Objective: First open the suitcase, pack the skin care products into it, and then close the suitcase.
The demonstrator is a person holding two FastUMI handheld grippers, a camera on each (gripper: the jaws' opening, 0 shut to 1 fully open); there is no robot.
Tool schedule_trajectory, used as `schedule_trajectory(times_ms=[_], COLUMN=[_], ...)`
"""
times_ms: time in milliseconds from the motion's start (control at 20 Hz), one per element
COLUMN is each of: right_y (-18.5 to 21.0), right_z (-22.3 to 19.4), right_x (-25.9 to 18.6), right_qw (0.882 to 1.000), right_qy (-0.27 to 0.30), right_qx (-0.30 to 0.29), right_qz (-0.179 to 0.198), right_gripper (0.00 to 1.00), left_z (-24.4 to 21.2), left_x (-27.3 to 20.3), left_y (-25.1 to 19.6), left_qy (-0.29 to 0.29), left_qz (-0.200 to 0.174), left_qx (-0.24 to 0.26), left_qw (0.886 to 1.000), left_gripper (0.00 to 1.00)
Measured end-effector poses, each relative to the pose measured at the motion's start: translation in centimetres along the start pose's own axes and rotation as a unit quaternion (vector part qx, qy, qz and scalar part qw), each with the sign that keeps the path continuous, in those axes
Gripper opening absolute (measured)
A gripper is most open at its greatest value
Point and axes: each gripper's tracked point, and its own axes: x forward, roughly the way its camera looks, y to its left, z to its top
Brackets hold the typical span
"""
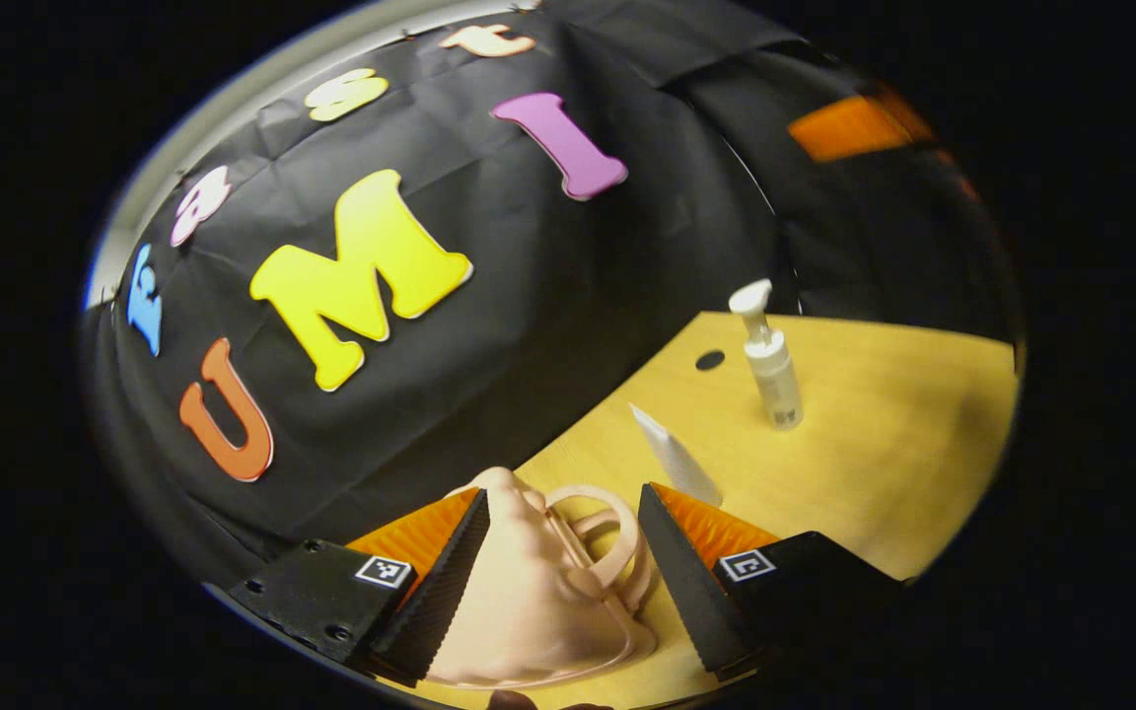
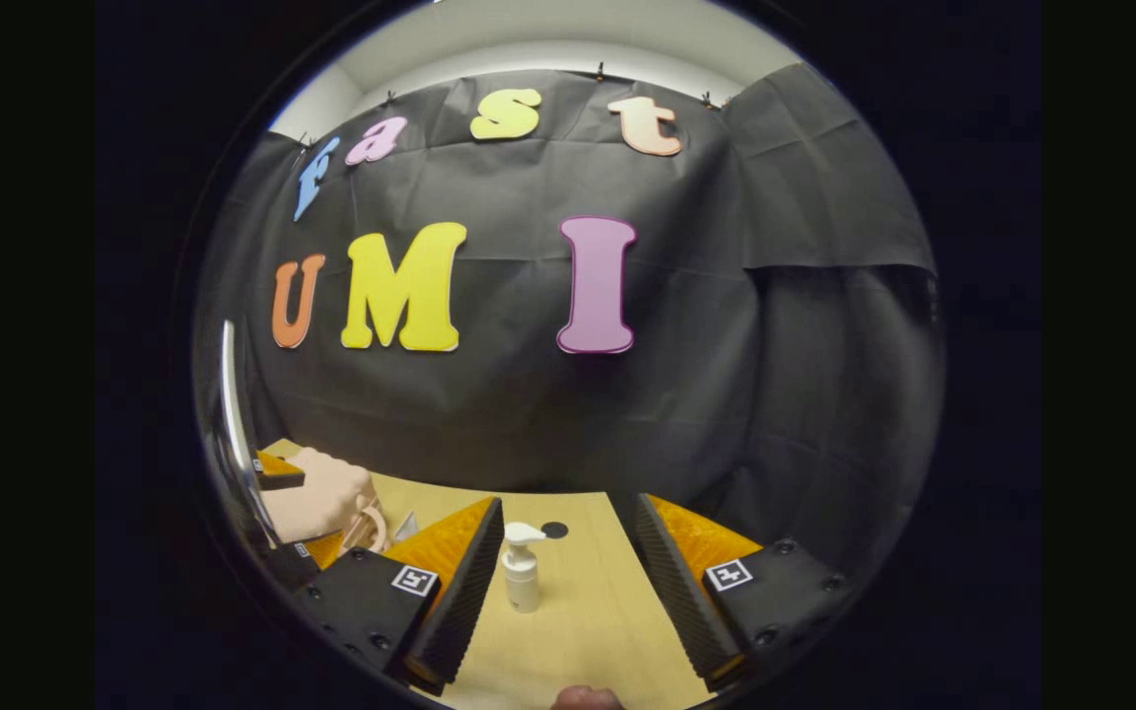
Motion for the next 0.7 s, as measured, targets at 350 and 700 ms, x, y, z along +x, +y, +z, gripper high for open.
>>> schedule_trajectory(times_ms=[350, 700], right_y=[-2.0, -3.0], right_z=[-0.3, -0.8], right_x=[-0.2, -0.7], right_qw=[0.999, 0.998], right_qy=[0.007, 0.010], right_qx=[0.003, 0.005], right_qz=[-0.033, -0.054], right_gripper=[0.80, 0.80], left_z=[-5.5, -7.7], left_x=[3.6, 5.2], left_y=[-2.3, -2.8], left_qy=[0.116, 0.163], left_qz=[-0.055, -0.079], left_qx=[0.134, 0.186], left_qw=[0.983, 0.966], left_gripper=[0.84, 0.70])
